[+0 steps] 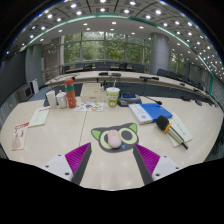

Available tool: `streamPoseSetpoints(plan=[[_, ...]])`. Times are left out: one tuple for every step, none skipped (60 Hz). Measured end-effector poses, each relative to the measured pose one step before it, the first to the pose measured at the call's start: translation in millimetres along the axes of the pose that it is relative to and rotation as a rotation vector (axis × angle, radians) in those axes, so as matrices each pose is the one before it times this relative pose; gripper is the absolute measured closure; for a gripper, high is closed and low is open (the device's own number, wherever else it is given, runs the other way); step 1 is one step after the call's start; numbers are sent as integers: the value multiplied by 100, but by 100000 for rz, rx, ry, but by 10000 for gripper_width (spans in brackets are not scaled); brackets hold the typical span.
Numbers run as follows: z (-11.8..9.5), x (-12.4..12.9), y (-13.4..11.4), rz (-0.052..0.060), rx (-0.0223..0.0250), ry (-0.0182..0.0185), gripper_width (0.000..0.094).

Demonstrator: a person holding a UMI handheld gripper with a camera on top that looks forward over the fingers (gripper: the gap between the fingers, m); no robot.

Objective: Arrange mouse

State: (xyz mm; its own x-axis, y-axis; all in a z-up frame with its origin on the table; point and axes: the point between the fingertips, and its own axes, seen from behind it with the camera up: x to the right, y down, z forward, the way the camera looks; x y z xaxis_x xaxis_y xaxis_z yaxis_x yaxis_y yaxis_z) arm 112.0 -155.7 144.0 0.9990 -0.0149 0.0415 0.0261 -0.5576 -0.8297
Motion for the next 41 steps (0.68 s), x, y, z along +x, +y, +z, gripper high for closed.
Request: streamPoseSetpoints(plan=[[-1277, -173, 46, -288, 182, 615, 82], [-1166, 15, 40, -239, 400, 435, 81], [-1137, -122, 41, -288, 514, 415, 81], [-1155, -129, 37, -304, 474, 381, 82], [-1115, -223, 68, -274, 320, 507, 80], [-1146, -99, 105, -238, 205, 476, 81], [-1099, -95, 112, -259, 140, 516, 81], [-1090, -97, 110, -240, 212, 512, 80], [-1089, -127, 89, -197, 335, 372, 78], [-1026, -149, 67, -151, 524, 181, 78], [-990, -115, 86, -203, 612, 144, 78], [-982, -146, 21, -277, 497, 174, 80], [-835, -139, 85, -305, 459, 186, 79], [-840, -168, 73, -338, 436, 83, 81], [-837, -169, 55, -322, 453, 23, 80], [-789, -165, 73, -347, 414, 32, 81], [-694, -149, 122, -307, 407, 81, 81], [-773, -121, 82, -343, 201, -10, 80], [-604, -284, 212, -289, 240, -58, 79], [-666, -125, 53, -271, 118, -289, 81], [-674, -254, 97, -141, 62, -405, 82], [-532, -179, 110, 135, 22, -577, 82], [-462, -194, 141, 336, -90, -650, 83], [-411, -174, 128, 353, -53, -523, 81], [-401, -124, 112, 223, -15, -224, 83], [-392, -56, 92, 115, 55, 62, 84], [-218, -4, 140, 125, 85, 240, 83], [-214, -81, 151, 230, 70, 276, 83], [-334, 54, 44, 442, 69, 150, 84], [-376, -40, 9, 558, 138, 227, 83], [-202, -10, 27, 460, 323, 114, 83], [-215, 25, 36, 216, 153, 167, 85], [-202, 45, 57, 21, 6, 215, 82], [-167, 37, 60, -19, 23, 72, 82], [-135, 10, 36, -37, 83, -38, 82], [-115, -3, 47, -146, -19, -36, 84], [-58, -147, 35, -239, -99, 86, 84], [-66, 101, 38, -79, -168, 179, 84], [-41, 131, 37, 86, -158, 121, 83], [-20, 54, 33, 219, -197, 25, 84], [-36, 32, 65, 271, -272, 10, 84]])
